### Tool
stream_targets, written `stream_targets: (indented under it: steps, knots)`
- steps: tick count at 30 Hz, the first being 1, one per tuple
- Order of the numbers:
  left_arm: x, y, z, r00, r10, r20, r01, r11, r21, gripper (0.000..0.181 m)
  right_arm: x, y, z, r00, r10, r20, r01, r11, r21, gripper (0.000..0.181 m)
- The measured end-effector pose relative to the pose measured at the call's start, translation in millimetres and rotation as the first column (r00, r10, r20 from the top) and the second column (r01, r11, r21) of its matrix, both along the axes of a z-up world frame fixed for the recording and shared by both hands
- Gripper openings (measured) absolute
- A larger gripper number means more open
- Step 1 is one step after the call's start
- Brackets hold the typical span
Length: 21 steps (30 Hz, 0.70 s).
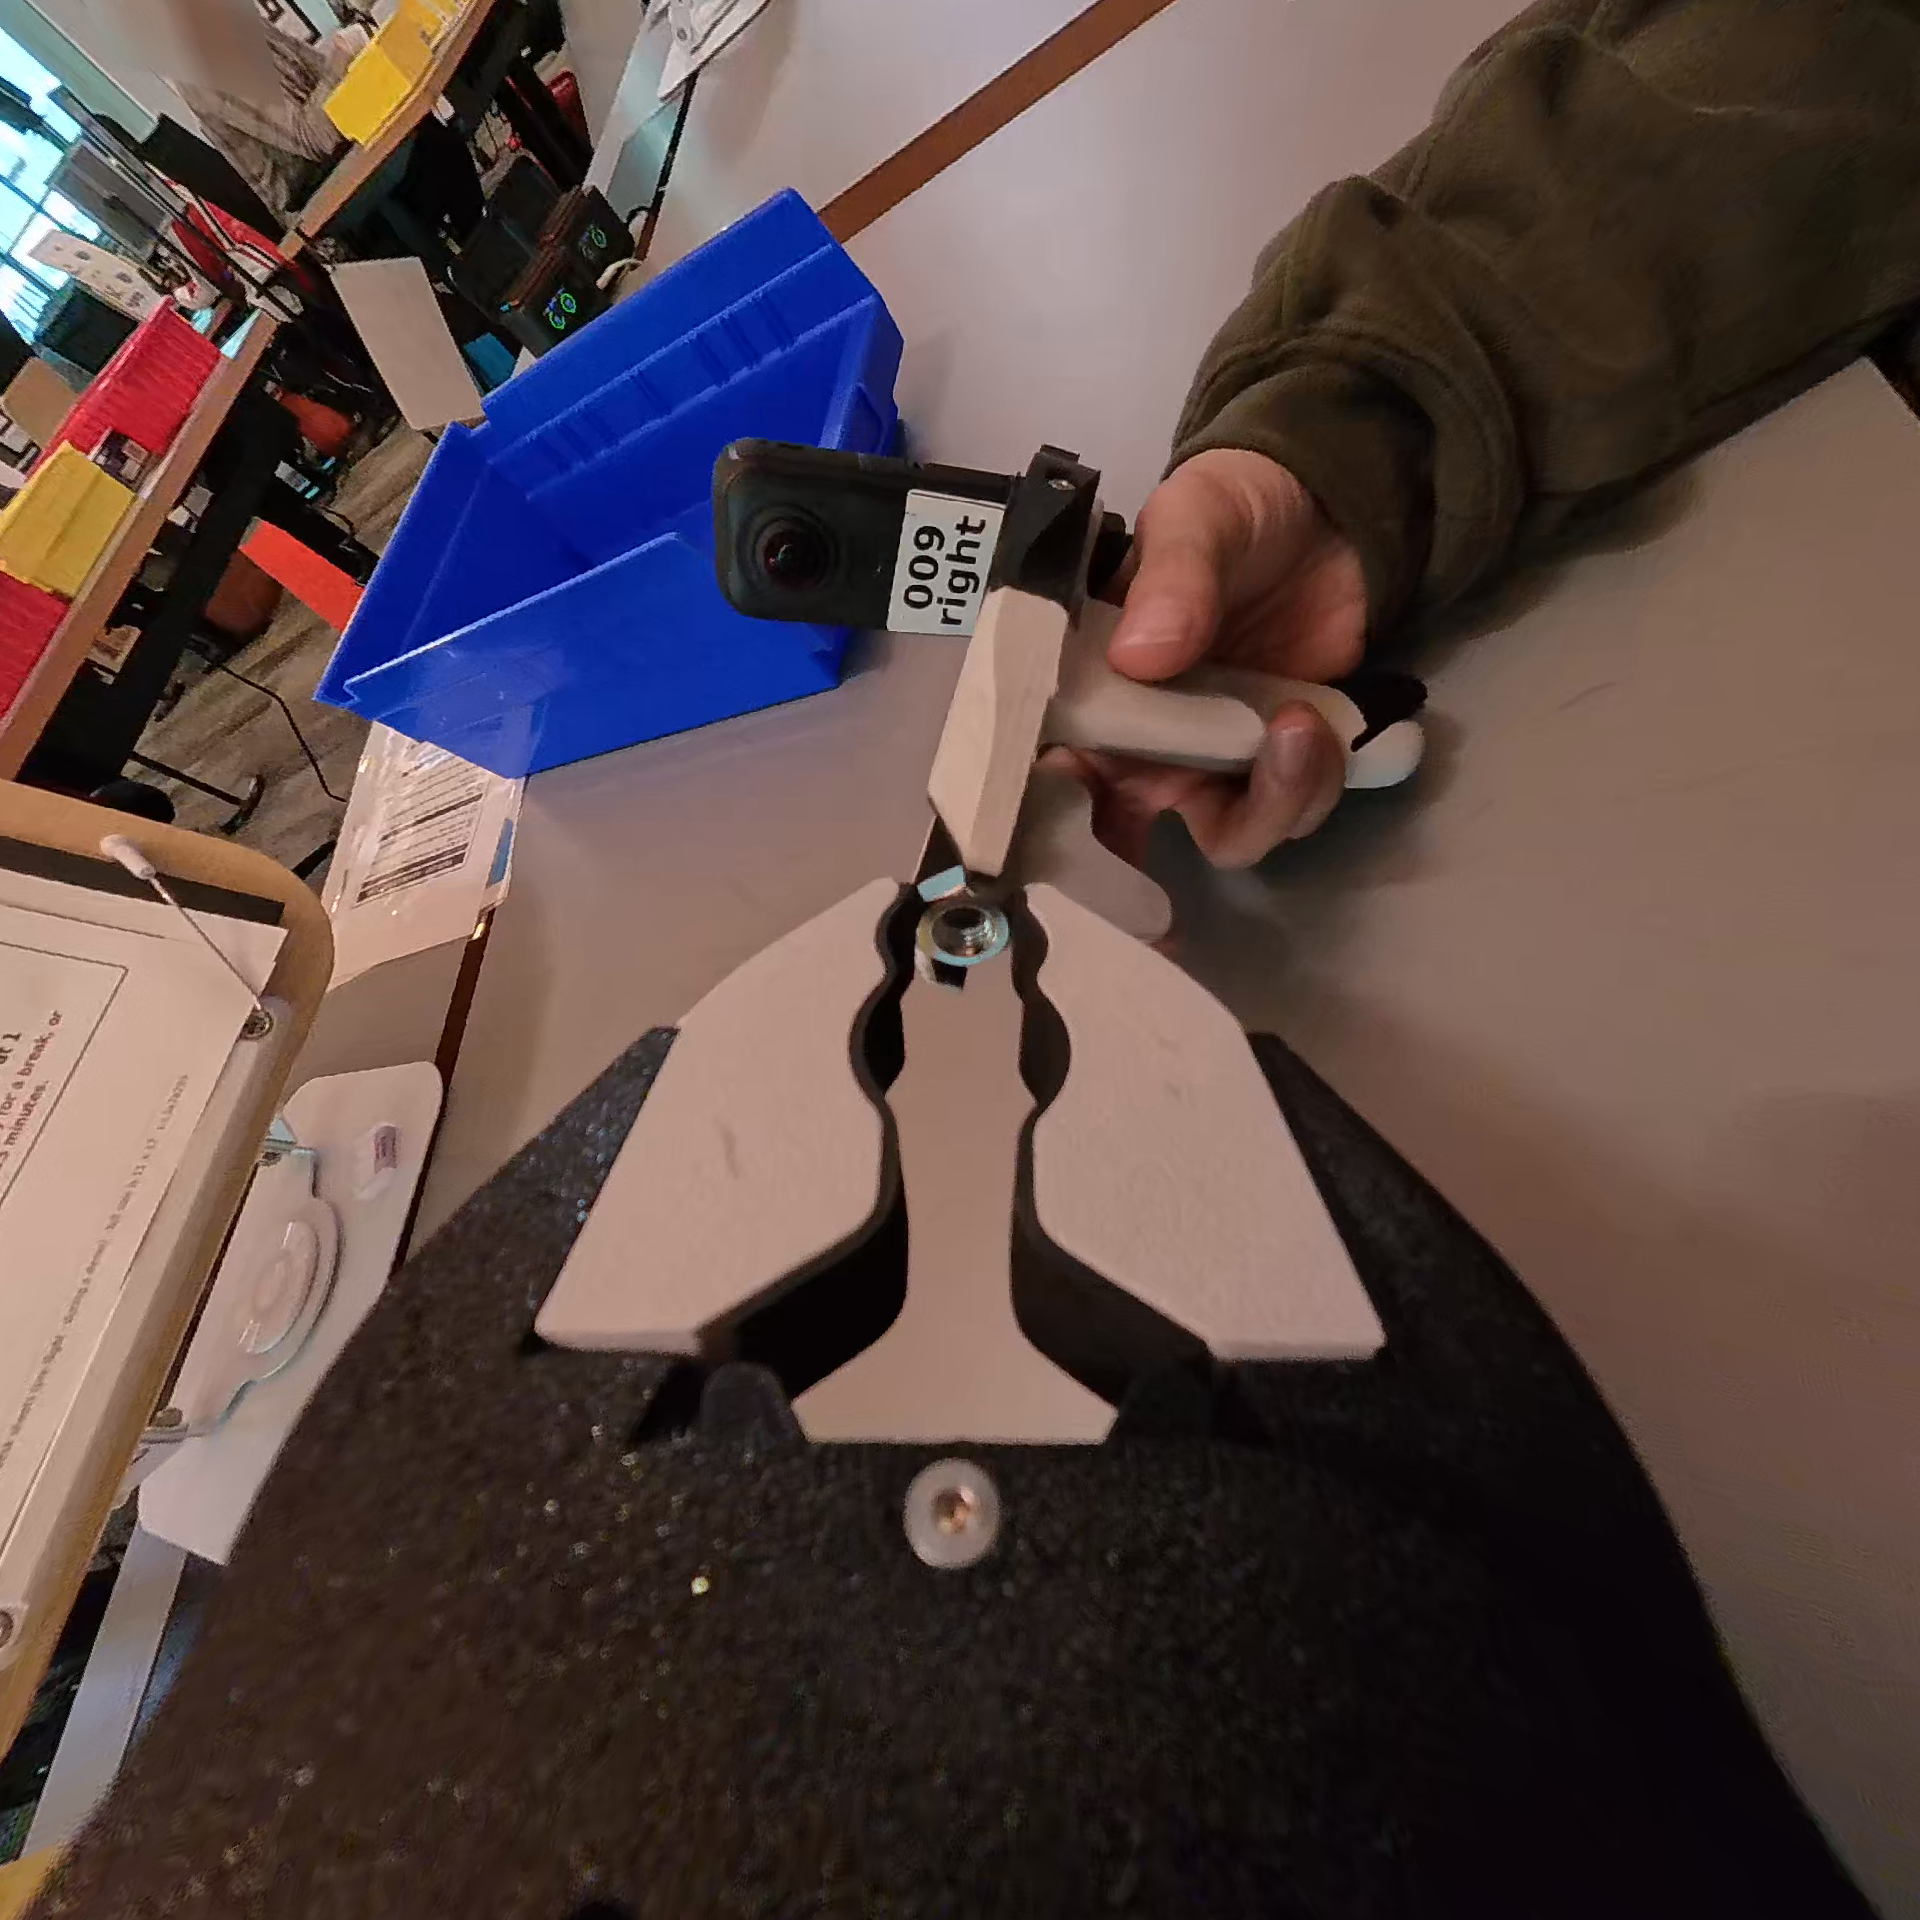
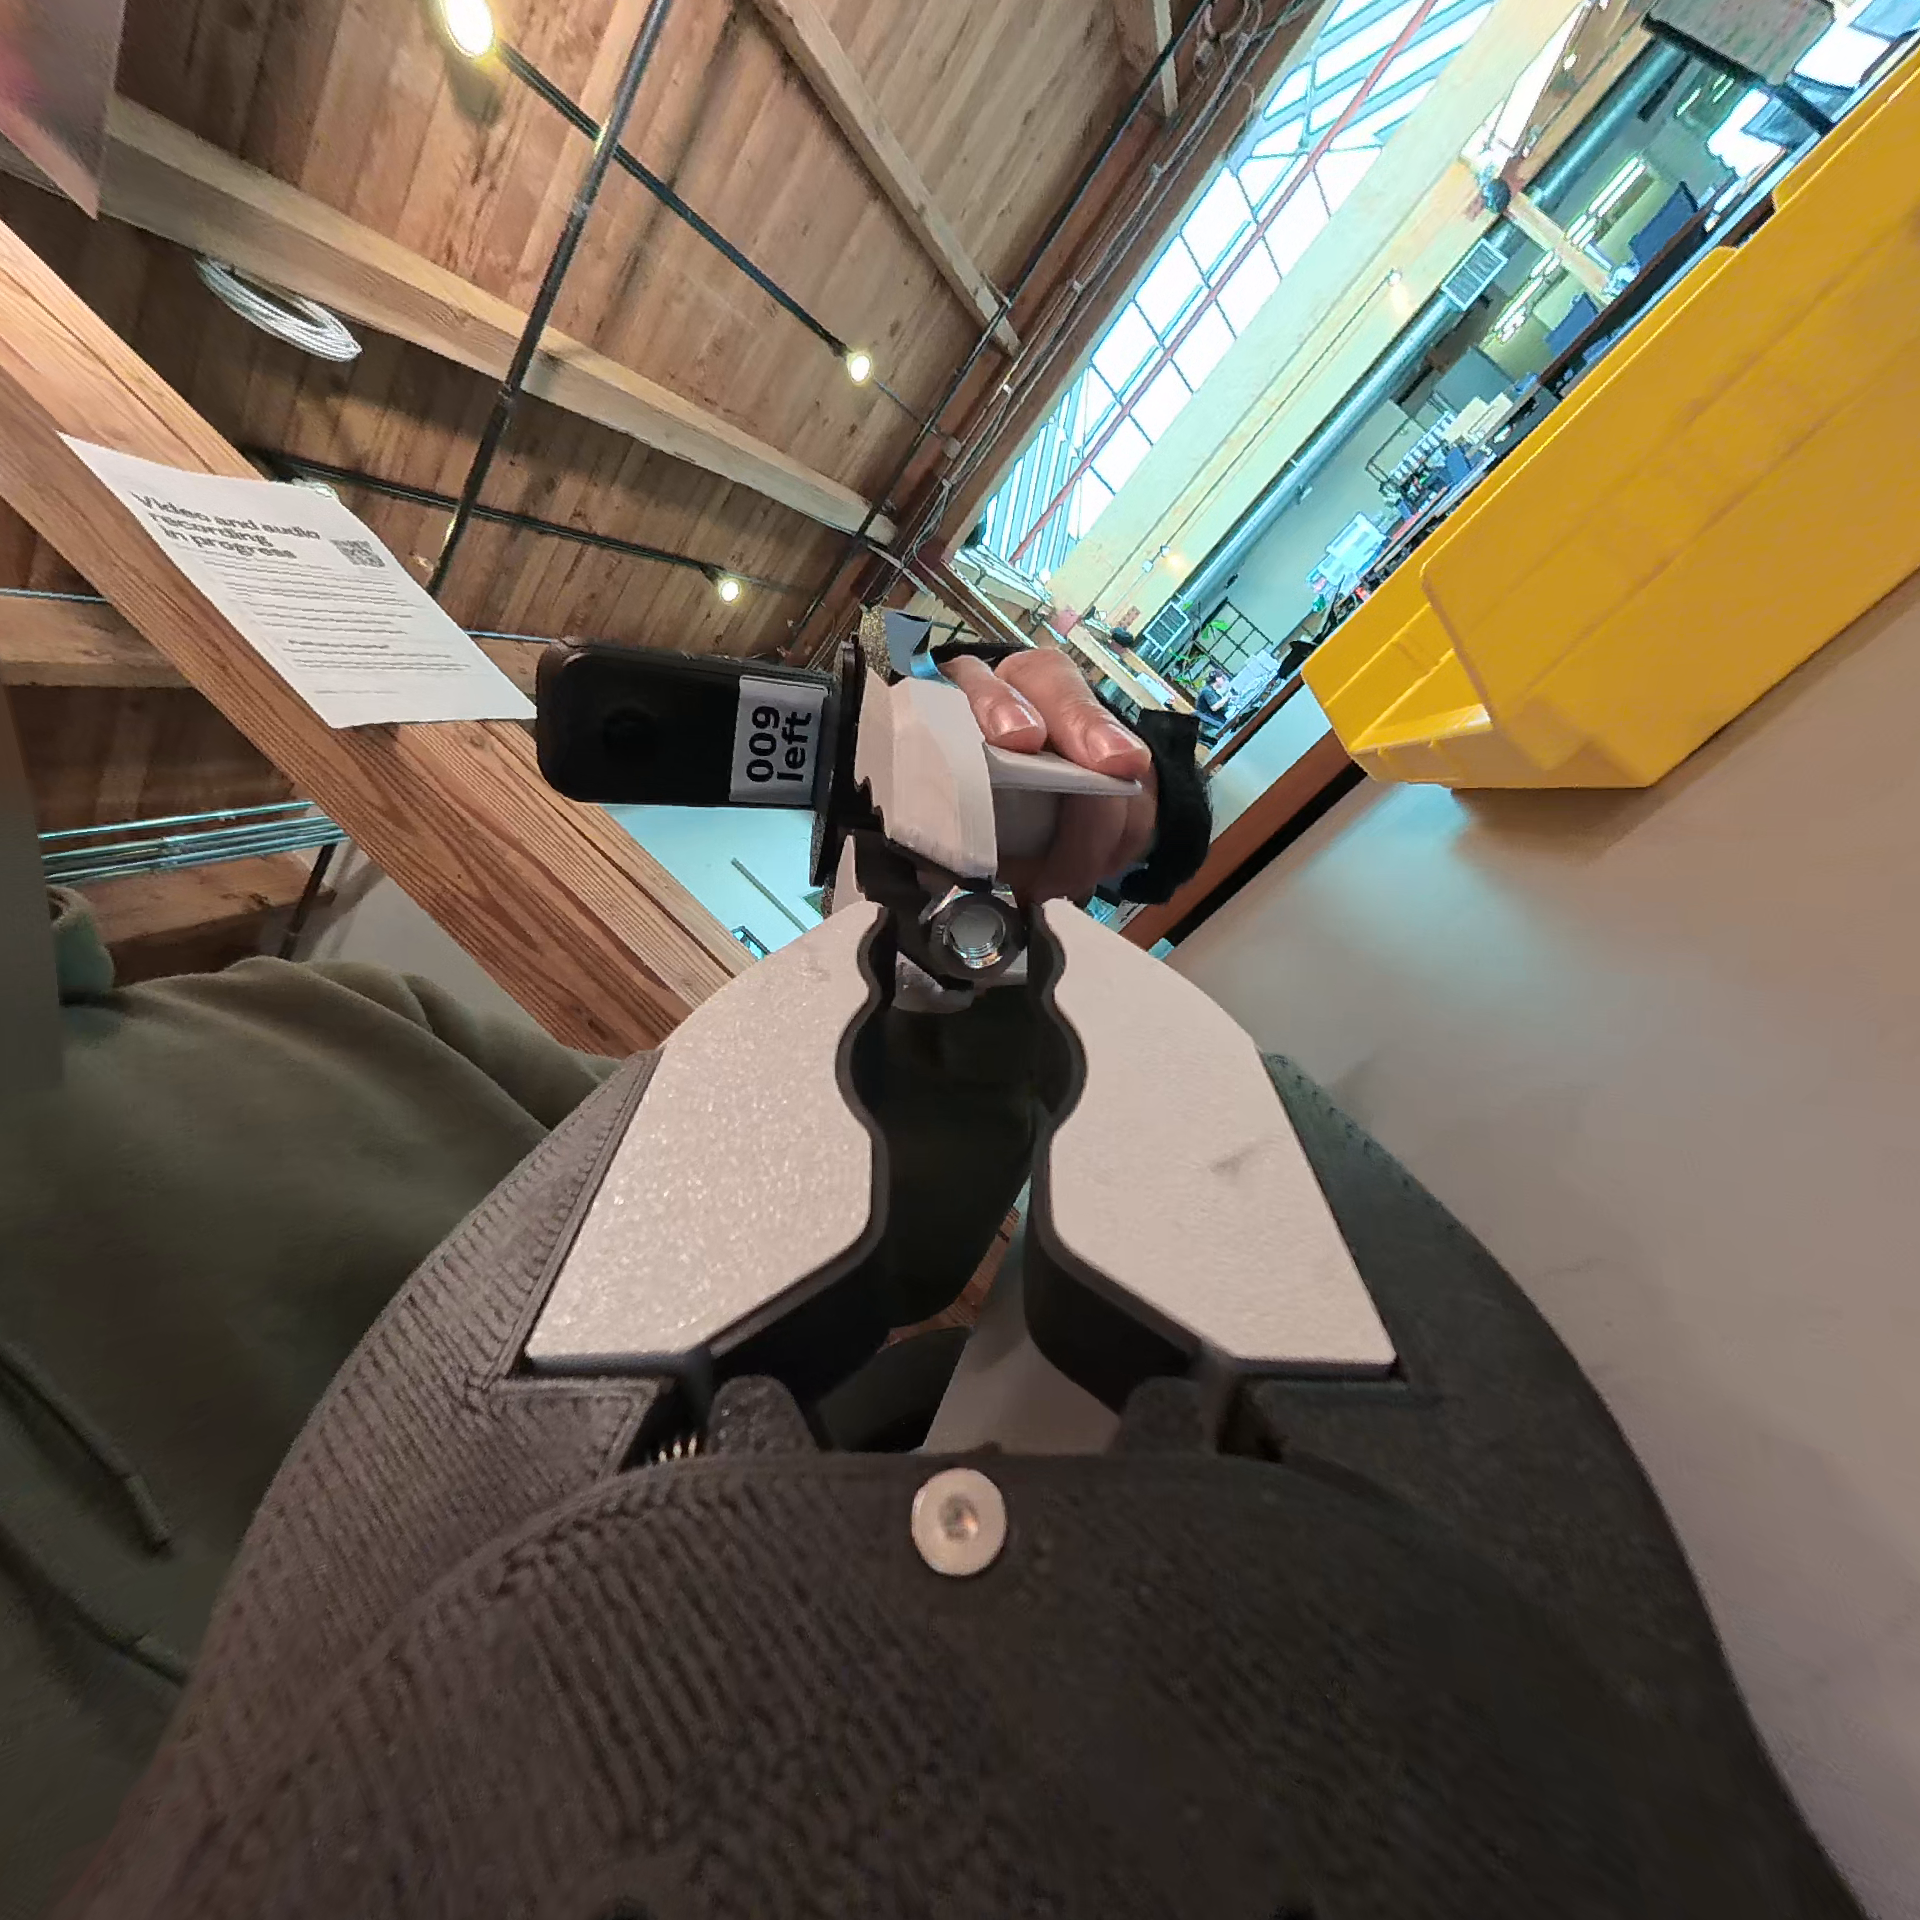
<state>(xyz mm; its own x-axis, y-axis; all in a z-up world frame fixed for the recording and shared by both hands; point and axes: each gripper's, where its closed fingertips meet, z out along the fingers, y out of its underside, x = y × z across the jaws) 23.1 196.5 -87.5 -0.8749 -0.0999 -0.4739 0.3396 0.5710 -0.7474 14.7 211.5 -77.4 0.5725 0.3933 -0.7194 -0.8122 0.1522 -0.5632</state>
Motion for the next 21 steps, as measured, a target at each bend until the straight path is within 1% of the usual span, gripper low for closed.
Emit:
stream_targets:
  steps: [2, 5, 7, 9, 10, 11, 12, 13, 14, 16, 17, 18, 19, 21]
  knots:
    - [0.5, -0.4, 0.4, 1.0, 0.001, 0.0, -0.001, 1.0, -0.01, 0.017, 1.3, 0.2, -1.6, 1.0, -0.016, 0.021, 0.016, 1.0, -0.007, 0.019]
    - [-0.4, -0.8, 1.9, 0.999, 0.005, -0.033, -0.006, 0.999, -0.035, 0.02, 0.2, 0.4, -0.9, 0.998, -0.013, 0.069, 0.014, 1.0, -0.02, 0.019]
    - [-1.0, 0.2, 2.5, 0.998, 0.009, -0.069, -0.012, 0.999, -0.05, 0.023, 2.5, 0.1, -0.5, 0.994, -0.043, 0.1, 0.046, 0.999, -0.027, 0.019]
    - [0.3, 4.9, 12.2, 0.995, 0.023, -0.096, -0.032, 0.995, -0.099, 0.03, 11.9, -3.6, -1.1, 0.986, -0.109, 0.122, 0.115, 0.993, -0.04, 0.018]
    - [4.1, 10.6, 21.4, 0.995, 0.044, -0.092, -0.056, 0.989, -0.134, 0.03, 18.9, -7.4, -1.5, 0.98, -0.149, 0.128, 0.156, 0.987, -0.045, 0.018]
    - [12.6, 20.4, 31.9, 0.992, 0.094, -0.085, -0.107, 0.98, -0.166, 0.027, 26.9, -12.0, -2.3, 0.97, -0.197, 0.14, 0.206, 0.977, -0.053, 0.018]
    - [26.0, 35.3, 41.9, 0.98, 0.177, -0.088, -0.191, 0.963, -0.188, 0.024, 35.2, -17.0, -3.6, 0.954, -0.251, 0.161, 0.265, 0.962, -0.067, 0.018]
    - [42.5, 54.9, 50.2, 0.954, 0.279, -0.109, -0.296, 0.935, -0.195, 0.022, 42.3, -21.7, -5.6, 0.935, -0.298, 0.193, 0.318, 0.944, -0.086, 0.018]
    - [59.7, 78.2, 55.8, 0.912, 0.383, -0.147, -0.406, 0.894, -0.187, 0.021, 47.3, -25.6, -7.9, 0.914, -0.33, 0.238, 0.362, 0.926, -0.106, 0.019]
    - [95.6, 132.7, 62.9, 0.783, 0.587, -0.204, -0.618, 0.772, -0.151, 0.019, 54.4, -30.9, -11.6, 0.859, -0.377, 0.346, 0.444, 0.885, -0.138, 0.019]
    - [111.3, 159.4, 63.3, 0.718, 0.66, -0.222, -0.692, 0.712, -0.12, 0.018, 55.7, -32.7, -10.4, 0.837, -0.389, 0.384, 0.468, 0.873, -0.135, 0.019]
    - [124.6, 182.0, 60.9, 0.67, 0.703, -0.24, -0.735, 0.674, -0.076, 0.018, 56.3, -34.0, -8.9, 0.816, -0.402, 0.415, 0.49, 0.862, -0.127, 0.019]
    - [136.9, 199.9, 56.8, 0.647, 0.721, -0.249, -0.748, 0.663, -0.026, 0.018, 56.6, -34.4, -8.4, 0.802, -0.41, 0.434, 0.504, 0.854, -0.126, 0.019]
    - [166.9, 233.2, 45.5, 0.628, 0.751, -0.203, -0.756, 0.651, 0.068, 0.019, 54.3, -31.9, -9.0, 0.802, -0.392, 0.45, 0.495, 0.859, -0.133, 0.019]
